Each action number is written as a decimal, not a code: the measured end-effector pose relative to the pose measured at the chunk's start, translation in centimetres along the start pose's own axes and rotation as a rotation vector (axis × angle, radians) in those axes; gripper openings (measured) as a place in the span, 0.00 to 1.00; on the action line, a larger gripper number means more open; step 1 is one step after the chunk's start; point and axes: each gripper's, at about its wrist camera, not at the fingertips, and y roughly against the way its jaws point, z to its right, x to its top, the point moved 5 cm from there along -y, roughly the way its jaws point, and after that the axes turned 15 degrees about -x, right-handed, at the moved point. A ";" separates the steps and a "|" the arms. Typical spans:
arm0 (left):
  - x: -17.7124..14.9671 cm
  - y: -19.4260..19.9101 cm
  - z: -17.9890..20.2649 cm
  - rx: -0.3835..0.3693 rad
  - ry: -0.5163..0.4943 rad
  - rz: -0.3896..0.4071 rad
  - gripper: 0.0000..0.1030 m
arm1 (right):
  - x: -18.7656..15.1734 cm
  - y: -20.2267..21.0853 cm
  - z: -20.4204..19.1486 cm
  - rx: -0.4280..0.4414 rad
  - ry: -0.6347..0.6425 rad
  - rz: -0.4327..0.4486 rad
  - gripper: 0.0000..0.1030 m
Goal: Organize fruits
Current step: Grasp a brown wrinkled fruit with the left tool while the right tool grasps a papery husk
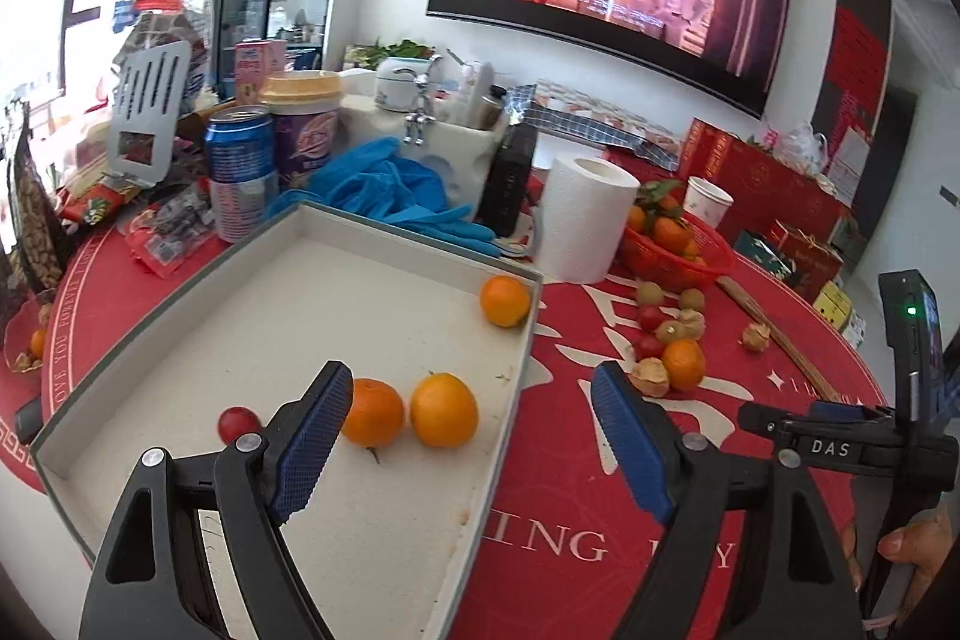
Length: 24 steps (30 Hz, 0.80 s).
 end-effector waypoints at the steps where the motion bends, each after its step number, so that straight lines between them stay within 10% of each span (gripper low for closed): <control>1: -0.3 -0.5 0.8 -0.017 -0.021 -0.021 0.82 | -0.7 -0.6 1.0 -0.031 -0.003 -0.017 1.00; 9: -1.9 -5.0 6.8 -0.127 -0.130 -0.205 0.82 | -3.7 -2.0 4.5 -0.077 -0.002 -0.045 1.00; 20: -2.4 -13.8 8.6 -0.013 -0.219 -0.411 0.81 | -4.3 -1.9 4.5 -0.051 0.024 0.019 1.00; 24: -1.9 -14.9 8.6 -0.020 -0.200 -0.394 0.66 | -4.4 -1.8 4.5 -0.042 0.038 0.020 1.00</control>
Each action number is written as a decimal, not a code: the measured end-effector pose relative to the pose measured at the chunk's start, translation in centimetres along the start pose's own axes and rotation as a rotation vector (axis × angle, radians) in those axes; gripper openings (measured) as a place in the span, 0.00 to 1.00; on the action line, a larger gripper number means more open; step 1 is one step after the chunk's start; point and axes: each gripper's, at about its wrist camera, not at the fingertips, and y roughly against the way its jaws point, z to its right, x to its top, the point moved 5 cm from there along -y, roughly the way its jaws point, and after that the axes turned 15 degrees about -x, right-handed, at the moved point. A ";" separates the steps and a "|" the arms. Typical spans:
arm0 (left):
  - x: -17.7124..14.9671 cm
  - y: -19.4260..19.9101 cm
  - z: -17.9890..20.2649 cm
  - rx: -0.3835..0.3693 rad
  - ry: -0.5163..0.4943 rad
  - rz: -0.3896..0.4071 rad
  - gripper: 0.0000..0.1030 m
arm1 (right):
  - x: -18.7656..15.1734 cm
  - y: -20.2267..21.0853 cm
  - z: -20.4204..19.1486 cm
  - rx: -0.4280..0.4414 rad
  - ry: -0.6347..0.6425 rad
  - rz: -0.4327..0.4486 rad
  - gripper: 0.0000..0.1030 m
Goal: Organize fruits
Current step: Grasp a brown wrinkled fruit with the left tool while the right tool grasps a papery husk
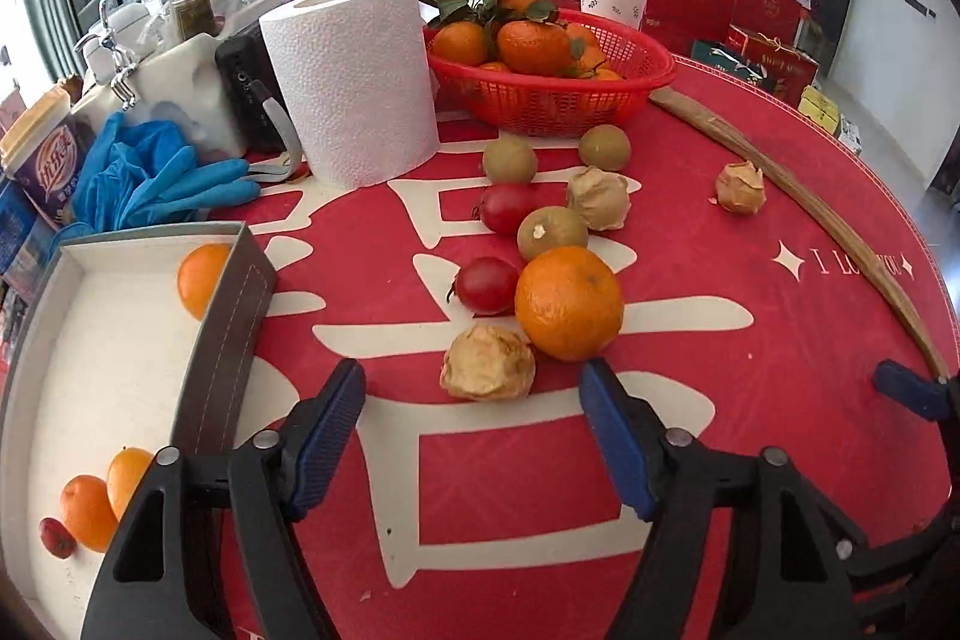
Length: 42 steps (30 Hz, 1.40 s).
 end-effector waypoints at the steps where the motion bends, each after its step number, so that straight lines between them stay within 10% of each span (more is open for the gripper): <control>1: 0.2 -0.1 0.0 -0.016 0.010 0.001 0.61 | 0.0 0.0 0.0 0.001 0.001 0.000 1.00; 5: 0.2 0.4 0.1 -0.015 0.002 0.005 0.25 | -0.1 0.0 0.0 0.000 0.000 0.001 1.00; 19: -3.3 3.3 -1.8 -0.012 0.074 0.069 0.25 | 0.3 -0.1 -0.1 0.012 0.017 0.009 1.00; 29: -3.2 3.3 -2.0 -0.053 0.100 0.081 0.27 | 8.1 -5.4 -0.5 0.013 -0.047 -0.048 0.99; 32: -3.2 3.3 -2.0 -0.048 0.096 0.080 0.27 | 9.8 -6.1 -0.9 -0.023 -0.052 -0.032 0.78; 36: -3.2 3.3 -2.0 -0.054 0.099 0.083 0.27 | 10.3 -5.8 -1.2 -0.042 -0.053 0.009 0.25; 42: -3.4 4.0 -2.4 -0.084 0.127 0.111 0.26 | 6.9 -1.6 1.0 0.133 -0.208 0.027 0.25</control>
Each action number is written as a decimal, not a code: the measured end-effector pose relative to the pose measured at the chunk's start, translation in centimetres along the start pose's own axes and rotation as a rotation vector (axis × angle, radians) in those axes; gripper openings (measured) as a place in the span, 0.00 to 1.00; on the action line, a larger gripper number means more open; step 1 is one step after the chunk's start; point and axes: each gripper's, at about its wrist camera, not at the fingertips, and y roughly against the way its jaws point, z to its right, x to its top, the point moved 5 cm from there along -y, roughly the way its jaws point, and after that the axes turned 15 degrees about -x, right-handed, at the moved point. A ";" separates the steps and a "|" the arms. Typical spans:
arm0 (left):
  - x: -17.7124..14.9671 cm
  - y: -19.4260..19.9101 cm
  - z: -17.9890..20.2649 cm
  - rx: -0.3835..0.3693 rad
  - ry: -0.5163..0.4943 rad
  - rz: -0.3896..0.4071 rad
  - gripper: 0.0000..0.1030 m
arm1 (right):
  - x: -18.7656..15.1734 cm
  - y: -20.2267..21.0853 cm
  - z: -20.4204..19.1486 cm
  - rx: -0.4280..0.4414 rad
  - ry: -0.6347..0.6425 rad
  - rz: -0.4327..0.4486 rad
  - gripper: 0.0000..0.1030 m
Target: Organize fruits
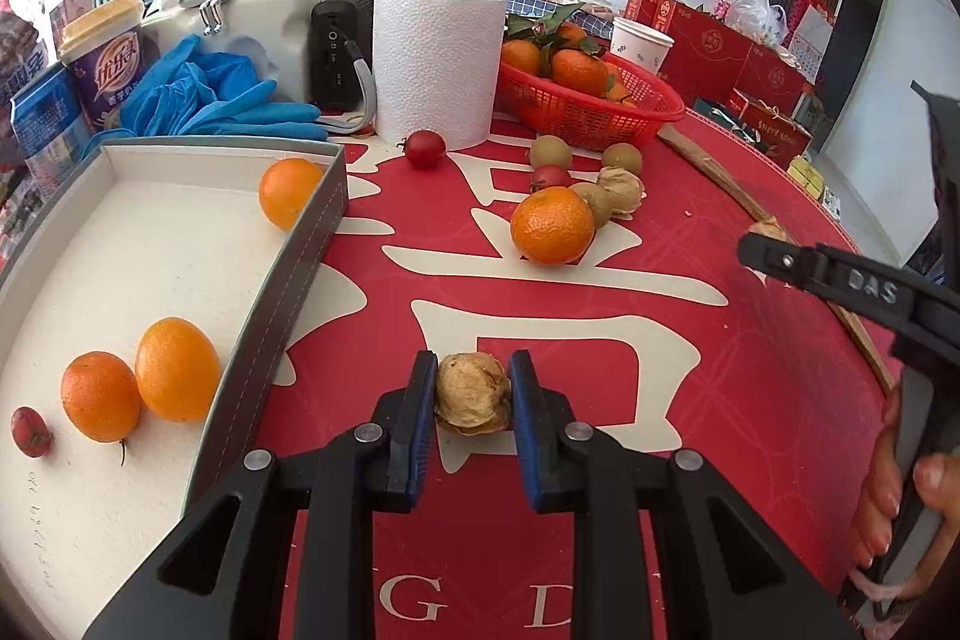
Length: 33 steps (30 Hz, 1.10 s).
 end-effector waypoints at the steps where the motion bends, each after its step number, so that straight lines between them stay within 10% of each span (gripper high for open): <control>1: 0.0 0.2 0.1 -0.001 -0.002 0.010 0.26 | -0.6 0.8 0.2 0.026 -0.020 0.016 0.25; 8: 0.6 1.6 1.0 0.049 -0.049 0.090 0.26 | -2.5 2.4 -0.3 0.162 -0.070 0.025 0.25; 33: 0.7 2.4 -0.3 0.096 -0.010 0.120 0.26 | -3.5 2.4 -0.4 0.144 -0.047 0.027 0.25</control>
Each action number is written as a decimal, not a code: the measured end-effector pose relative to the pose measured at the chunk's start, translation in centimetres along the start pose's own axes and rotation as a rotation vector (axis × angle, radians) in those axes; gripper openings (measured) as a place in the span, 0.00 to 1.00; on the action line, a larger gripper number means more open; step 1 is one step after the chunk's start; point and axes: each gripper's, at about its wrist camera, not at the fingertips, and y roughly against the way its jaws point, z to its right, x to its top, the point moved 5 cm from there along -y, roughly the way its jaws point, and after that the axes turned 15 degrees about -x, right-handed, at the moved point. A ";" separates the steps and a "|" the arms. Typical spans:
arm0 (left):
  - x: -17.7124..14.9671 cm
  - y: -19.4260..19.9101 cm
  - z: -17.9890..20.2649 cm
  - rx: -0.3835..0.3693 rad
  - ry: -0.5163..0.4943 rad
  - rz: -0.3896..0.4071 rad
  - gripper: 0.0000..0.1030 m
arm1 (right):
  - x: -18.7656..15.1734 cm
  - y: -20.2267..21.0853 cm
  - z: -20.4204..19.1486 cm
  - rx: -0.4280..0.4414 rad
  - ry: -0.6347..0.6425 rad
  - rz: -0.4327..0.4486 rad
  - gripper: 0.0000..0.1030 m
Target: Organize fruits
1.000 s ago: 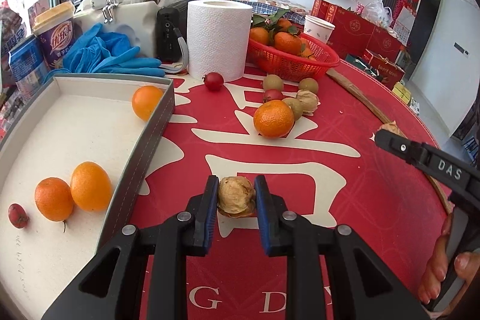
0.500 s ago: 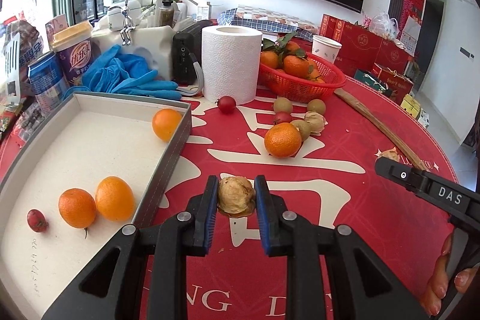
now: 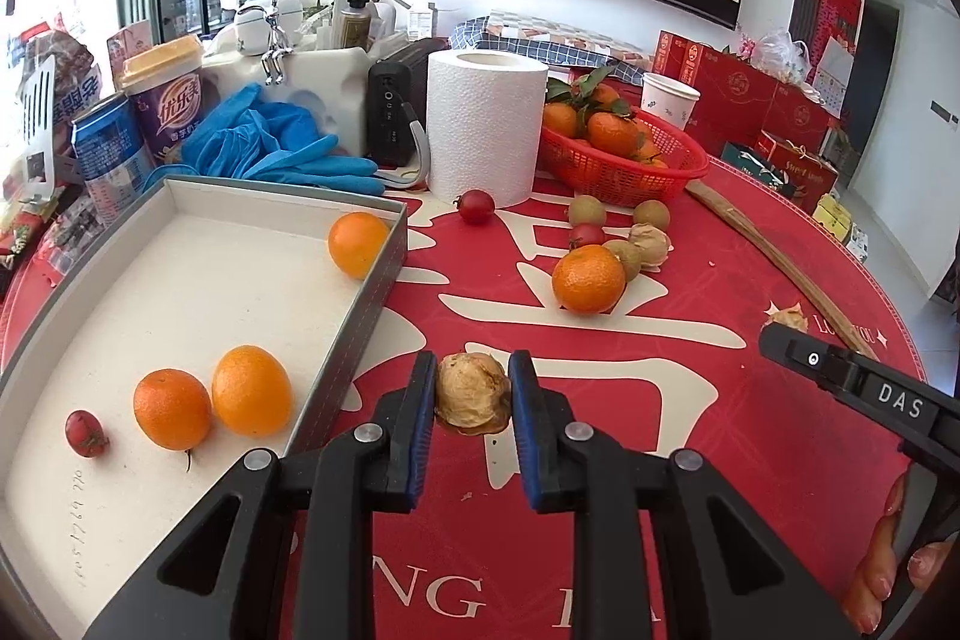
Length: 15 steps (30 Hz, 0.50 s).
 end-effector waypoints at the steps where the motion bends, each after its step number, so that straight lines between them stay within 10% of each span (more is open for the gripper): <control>1: 0.0 0.0 0.0 0.002 -0.001 0.001 0.26 | 0.0 0.0 0.0 -0.001 0.001 0.000 0.25; 15: 0.3 0.7 -0.2 0.030 -0.011 0.033 0.26 | -0.3 -0.2 -0.3 -0.002 0.016 0.001 0.25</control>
